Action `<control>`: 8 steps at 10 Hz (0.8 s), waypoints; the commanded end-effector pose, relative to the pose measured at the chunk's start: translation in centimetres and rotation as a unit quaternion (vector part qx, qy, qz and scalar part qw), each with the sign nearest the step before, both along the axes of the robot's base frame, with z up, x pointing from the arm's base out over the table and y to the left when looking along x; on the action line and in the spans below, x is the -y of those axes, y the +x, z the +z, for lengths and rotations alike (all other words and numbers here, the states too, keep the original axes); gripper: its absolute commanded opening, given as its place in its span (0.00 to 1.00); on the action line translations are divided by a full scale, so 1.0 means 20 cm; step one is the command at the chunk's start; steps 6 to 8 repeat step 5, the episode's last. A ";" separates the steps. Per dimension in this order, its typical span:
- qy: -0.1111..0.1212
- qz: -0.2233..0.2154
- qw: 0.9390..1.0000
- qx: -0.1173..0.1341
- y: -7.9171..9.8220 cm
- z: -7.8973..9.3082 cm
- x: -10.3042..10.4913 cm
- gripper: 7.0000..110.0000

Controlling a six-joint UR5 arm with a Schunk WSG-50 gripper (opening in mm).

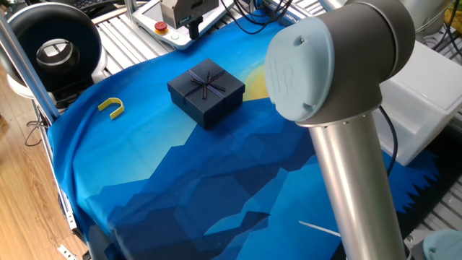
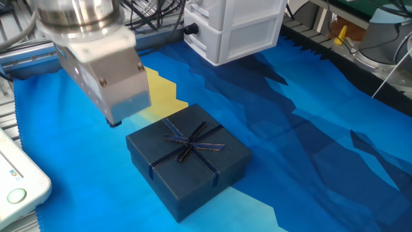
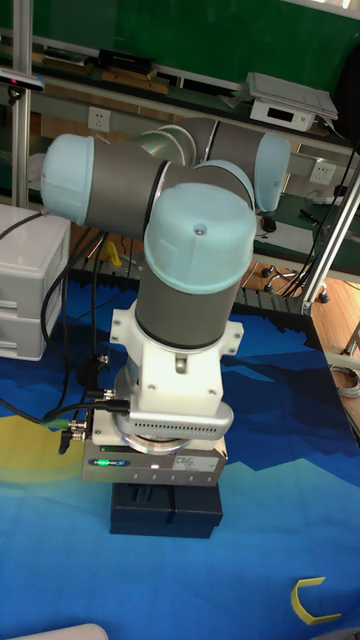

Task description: Slide the outer casing onto the gift box

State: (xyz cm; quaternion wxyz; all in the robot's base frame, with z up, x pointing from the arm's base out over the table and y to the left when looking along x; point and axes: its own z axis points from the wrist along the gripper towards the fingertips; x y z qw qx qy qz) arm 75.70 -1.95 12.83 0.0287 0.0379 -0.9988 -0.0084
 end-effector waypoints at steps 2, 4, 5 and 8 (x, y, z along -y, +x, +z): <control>0.010 -0.005 1.000 -0.002 -0.01 0.03 0.00 0.00; 0.011 -0.004 1.000 -0.003 -0.01 0.03 0.00 0.00; 0.011 -0.004 1.000 -0.003 -0.01 0.03 0.00 0.00; 0.011 -0.004 1.000 -0.003 -0.01 0.03 0.00 0.00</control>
